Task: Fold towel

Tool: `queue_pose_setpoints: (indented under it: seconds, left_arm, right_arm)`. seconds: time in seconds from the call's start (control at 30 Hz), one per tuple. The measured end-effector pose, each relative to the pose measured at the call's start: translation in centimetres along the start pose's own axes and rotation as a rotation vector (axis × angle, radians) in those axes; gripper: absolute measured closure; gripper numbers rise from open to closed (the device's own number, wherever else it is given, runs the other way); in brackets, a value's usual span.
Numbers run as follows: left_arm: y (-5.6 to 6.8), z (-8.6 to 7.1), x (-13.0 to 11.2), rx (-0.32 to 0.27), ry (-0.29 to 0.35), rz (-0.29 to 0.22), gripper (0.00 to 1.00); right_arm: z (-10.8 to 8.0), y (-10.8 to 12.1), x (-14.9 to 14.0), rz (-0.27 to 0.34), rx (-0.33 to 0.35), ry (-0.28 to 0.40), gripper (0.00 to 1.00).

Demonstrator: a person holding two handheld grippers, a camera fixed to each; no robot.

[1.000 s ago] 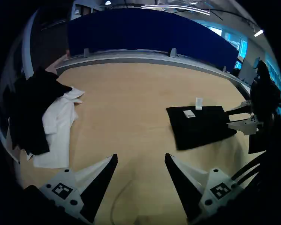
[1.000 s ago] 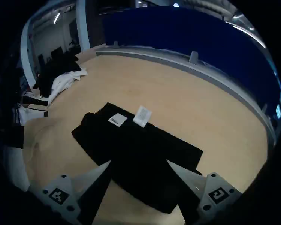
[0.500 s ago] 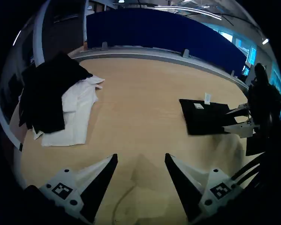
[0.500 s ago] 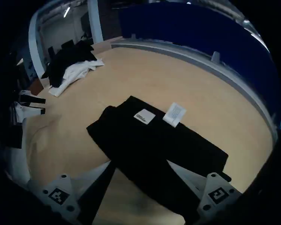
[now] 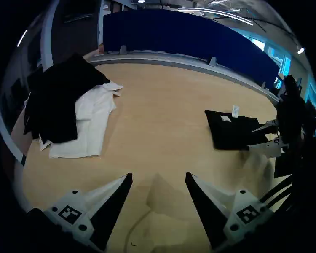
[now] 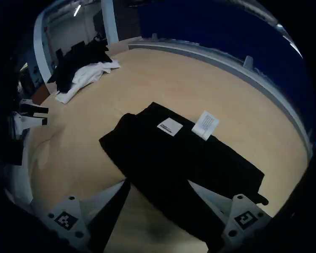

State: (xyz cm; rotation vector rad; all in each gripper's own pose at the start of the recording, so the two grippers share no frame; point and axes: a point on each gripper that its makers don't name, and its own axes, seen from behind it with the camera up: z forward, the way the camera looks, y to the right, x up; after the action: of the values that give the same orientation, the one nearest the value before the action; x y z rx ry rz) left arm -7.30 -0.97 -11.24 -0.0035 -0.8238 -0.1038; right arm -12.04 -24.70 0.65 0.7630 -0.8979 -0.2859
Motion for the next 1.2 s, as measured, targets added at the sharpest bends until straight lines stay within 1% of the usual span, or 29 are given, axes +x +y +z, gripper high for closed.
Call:
queue_pose_setpoints:
  seconds: [0.4,0.5,0.93,1.2]
  left_arm:
    - [0.0,0.2,-0.4,0.001,-0.008,-0.001,0.07]
    - [-0.1,0.2,-0.4,0.001,-0.009,-0.003,0.07]
    - [-0.4,0.2,-0.3,0.004,-0.011,-0.01,0.07]
    - [-0.5,0.0,-0.3,0.004,-0.013,-0.018,0.07]
  right_arm:
    - [0.3,0.6,0.4,0.0,-0.005,0.003,0.05]
    - [0.3,0.9,0.9,-0.002,-0.009,0.01,0.05]
    - [0.8,3.7,4.4,-0.024,-0.044,0.038,0.05]
    - [1.3,4.7,5.5,-0.031,-0.055,0.04,0.05]
